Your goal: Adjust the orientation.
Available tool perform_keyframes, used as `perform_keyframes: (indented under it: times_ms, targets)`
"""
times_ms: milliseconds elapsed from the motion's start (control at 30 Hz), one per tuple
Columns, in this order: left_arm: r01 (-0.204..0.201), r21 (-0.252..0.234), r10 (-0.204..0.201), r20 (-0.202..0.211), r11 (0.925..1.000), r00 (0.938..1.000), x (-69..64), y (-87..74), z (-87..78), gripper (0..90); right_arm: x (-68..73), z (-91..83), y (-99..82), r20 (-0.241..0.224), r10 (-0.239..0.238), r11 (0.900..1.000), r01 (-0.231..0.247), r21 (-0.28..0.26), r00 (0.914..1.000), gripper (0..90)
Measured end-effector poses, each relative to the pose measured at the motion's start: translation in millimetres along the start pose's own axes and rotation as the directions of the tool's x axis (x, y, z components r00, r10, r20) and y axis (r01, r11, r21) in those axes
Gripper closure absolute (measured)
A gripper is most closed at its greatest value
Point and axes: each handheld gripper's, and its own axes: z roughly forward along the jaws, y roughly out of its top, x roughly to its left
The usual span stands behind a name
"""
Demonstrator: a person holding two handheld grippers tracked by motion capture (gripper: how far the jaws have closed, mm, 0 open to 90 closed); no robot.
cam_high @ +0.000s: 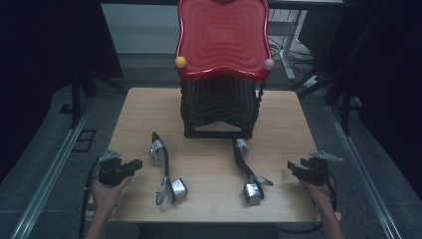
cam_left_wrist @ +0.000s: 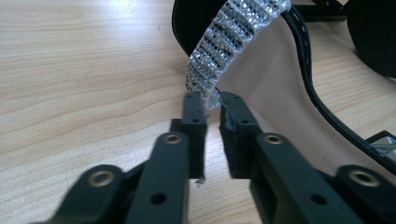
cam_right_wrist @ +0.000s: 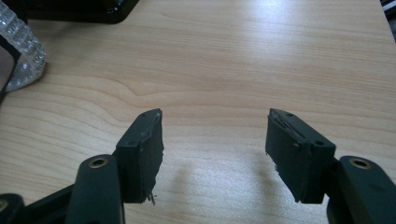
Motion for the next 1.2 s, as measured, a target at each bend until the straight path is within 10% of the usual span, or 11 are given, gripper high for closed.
perform_keyframes:
  times_ms: [400, 1200]
  targets:
    - [-0.075, -0.011, 0.076, 0.068, 0.9971, 0.9948, -25.3, 14.9, -4.5, 90.0, -1.5, 2.7, 0.4, -0.002, 0.003, 1.0, -0.003, 0.006, 1.0, 39.4]
    - [-0.16, 0.152, 0.139, 0.139, 0.9754, 0.9806, -68.8, 45.0, 78.4, 90.0, -1.1, 0.7, 2.1, 0.0, -0.004, 1.0, 0.004, -0.004, 1.0, 39.5]
